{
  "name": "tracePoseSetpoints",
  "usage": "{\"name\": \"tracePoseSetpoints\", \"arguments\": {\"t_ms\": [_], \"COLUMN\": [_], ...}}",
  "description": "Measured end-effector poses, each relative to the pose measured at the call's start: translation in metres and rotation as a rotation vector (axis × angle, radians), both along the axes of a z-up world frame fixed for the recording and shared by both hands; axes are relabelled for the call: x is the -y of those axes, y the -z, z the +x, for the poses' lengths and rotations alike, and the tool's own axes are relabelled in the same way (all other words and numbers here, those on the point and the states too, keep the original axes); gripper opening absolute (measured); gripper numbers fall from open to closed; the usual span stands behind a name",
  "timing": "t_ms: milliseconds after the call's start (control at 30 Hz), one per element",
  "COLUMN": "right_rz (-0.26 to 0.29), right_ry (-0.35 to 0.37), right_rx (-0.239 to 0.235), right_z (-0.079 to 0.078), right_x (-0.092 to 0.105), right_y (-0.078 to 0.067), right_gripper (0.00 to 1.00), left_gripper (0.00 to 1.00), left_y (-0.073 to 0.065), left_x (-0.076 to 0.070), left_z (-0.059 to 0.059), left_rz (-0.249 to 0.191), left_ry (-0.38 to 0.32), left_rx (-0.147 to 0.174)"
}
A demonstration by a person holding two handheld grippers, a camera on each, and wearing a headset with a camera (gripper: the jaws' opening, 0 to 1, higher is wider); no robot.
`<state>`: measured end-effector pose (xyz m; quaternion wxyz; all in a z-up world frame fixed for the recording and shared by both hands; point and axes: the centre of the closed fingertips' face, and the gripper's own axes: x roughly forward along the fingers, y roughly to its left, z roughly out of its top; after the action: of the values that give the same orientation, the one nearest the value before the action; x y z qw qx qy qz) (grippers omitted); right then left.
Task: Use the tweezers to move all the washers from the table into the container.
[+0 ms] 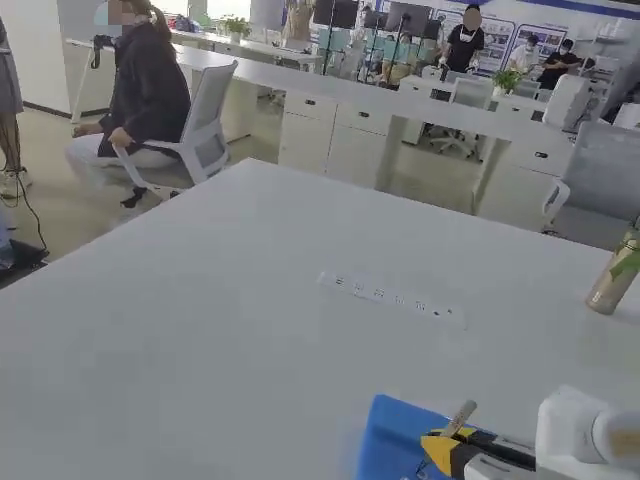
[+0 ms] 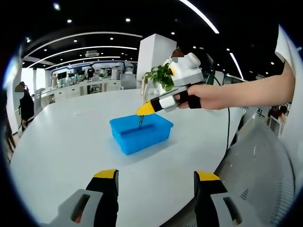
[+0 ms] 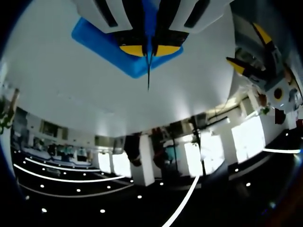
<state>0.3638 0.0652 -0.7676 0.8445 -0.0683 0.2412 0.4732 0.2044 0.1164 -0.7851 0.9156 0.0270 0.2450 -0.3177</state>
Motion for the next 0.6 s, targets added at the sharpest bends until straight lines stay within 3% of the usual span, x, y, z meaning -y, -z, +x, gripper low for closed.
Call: {"name": "tracePoseSetpoints", "arguments": {"t_ms": [67,167,300,433,467,533,567,600], "right_rz": [-0.008,-0.013,0.028,-0.021,-0.018,-0.009,-0.012,-0.017], "right_ry": [-0.022,-0.064,-0.098,-0.158,-0.16,-0.172,-0.18,-0.183], "right_rx": [0.018,0.038,0.038,0.036,0.035,0.014,0.008,0.007], "right_z": [-0.009,-0.015,-0.041,-0.069,-0.073,-0.083,-0.087,-0.089], "right_x": [-0.001,0.004,0.012,0.025,0.027,0.031,0.034,0.036], "right_y": [-0.006,-0.009,-0.025,-0.022,-0.022,-0.021,-0.019,-0.018], "right_gripper": [0.03,0.03,0.03,0.03,0.03,0.03,0.03,0.03], "left_gripper": [0.62,0.61,0.58,0.56,0.55,0.51,0.47,0.42], "left_y": [-0.003,-0.004,-0.004,-0.007,-0.009,-0.02,-0.029,-0.034], "left_x": [0.001,0.004,0.009,0.006,0.005,0.005,0.006,0.006], "left_z": [0.0,-0.002,-0.005,-0.003,-0.001,0.002,0.005,0.006], "left_rz": [-0.018,-0.036,-0.045,-0.072,-0.092,-0.181,-0.24,-0.285], "left_ry": [0.002,0.016,0.043,0.033,0.019,0.006,0.013,0.013], "left_rx": [0.009,-0.001,-0.015,-0.035,-0.033,-0.057,-0.05,-0.069]}}
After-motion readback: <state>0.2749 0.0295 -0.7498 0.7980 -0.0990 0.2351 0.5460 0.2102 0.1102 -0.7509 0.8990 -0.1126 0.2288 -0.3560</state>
